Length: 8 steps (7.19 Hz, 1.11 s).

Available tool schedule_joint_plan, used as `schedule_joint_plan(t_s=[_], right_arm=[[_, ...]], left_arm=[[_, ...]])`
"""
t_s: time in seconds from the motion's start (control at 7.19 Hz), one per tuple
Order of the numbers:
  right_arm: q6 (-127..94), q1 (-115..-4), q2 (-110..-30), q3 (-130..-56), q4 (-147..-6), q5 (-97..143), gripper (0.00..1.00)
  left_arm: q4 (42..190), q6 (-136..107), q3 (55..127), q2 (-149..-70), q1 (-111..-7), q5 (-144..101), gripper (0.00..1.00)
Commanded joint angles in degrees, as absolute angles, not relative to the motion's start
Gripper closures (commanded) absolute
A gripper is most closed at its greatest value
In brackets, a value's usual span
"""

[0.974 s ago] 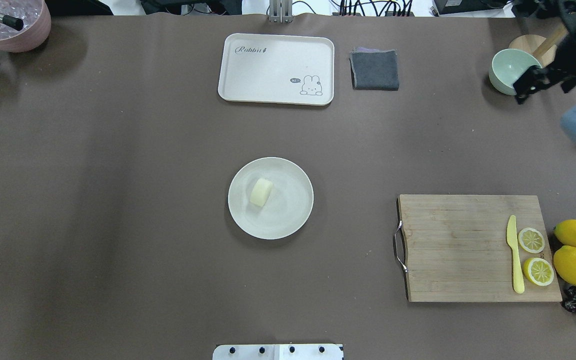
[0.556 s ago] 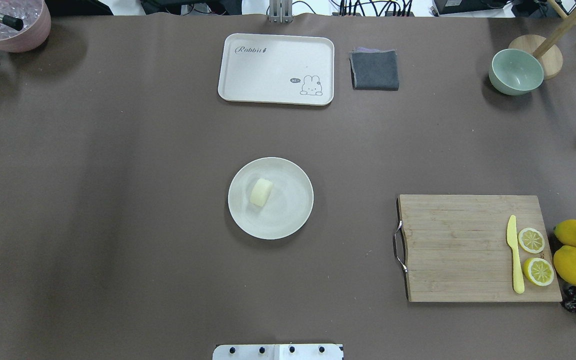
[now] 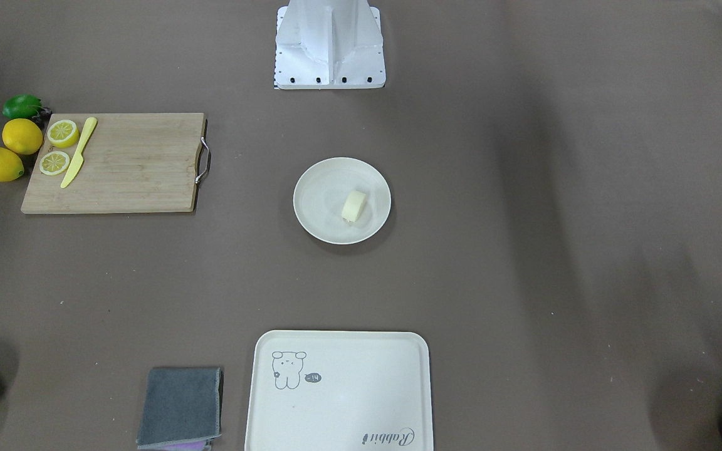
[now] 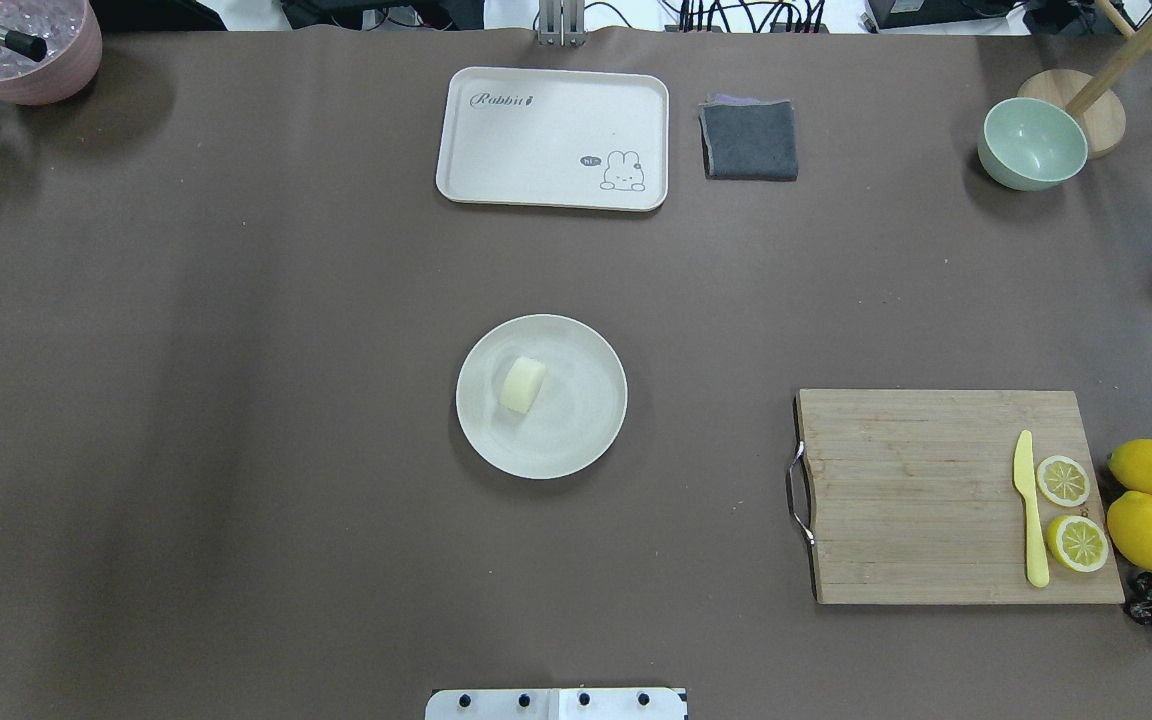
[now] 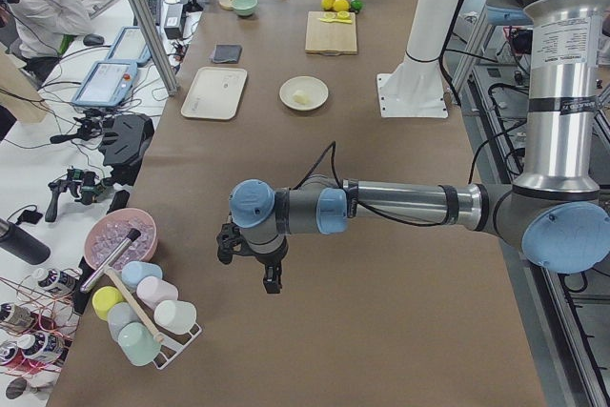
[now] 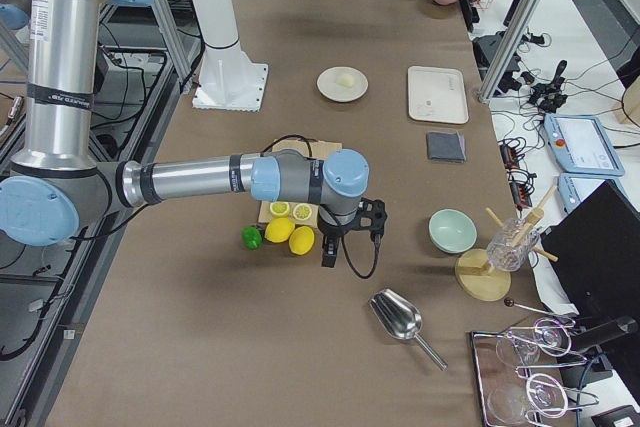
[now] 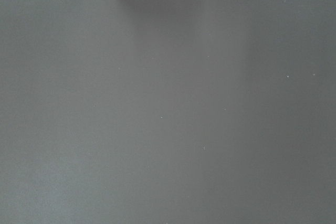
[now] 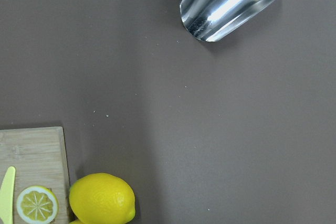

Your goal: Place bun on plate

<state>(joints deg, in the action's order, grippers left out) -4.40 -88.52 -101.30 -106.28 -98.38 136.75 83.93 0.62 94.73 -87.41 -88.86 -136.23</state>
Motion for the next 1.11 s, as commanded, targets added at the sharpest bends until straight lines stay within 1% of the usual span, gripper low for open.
schedule_joint_plan(t_s=[0.0, 0.83, 0.97], right_arm=[[-4.57, -90.26, -101.78, -106.0, -98.44, 136.5, 0.0], [-3.17, -90.35, -102.13, -106.96, -98.17, 128.06, 0.0], [1.27, -90.35, -102.13, -106.96, -98.17, 127.88, 0.0]], left_arm=[[83.94, 0.62, 94.75, -87.36, -88.86, -136.23, 0.02], [83.94, 0.7, 95.8, -87.19, -88.95, -135.97, 0.02], [83.94, 0.7, 95.8, -87.19, -88.95, -135.97, 0.02]])
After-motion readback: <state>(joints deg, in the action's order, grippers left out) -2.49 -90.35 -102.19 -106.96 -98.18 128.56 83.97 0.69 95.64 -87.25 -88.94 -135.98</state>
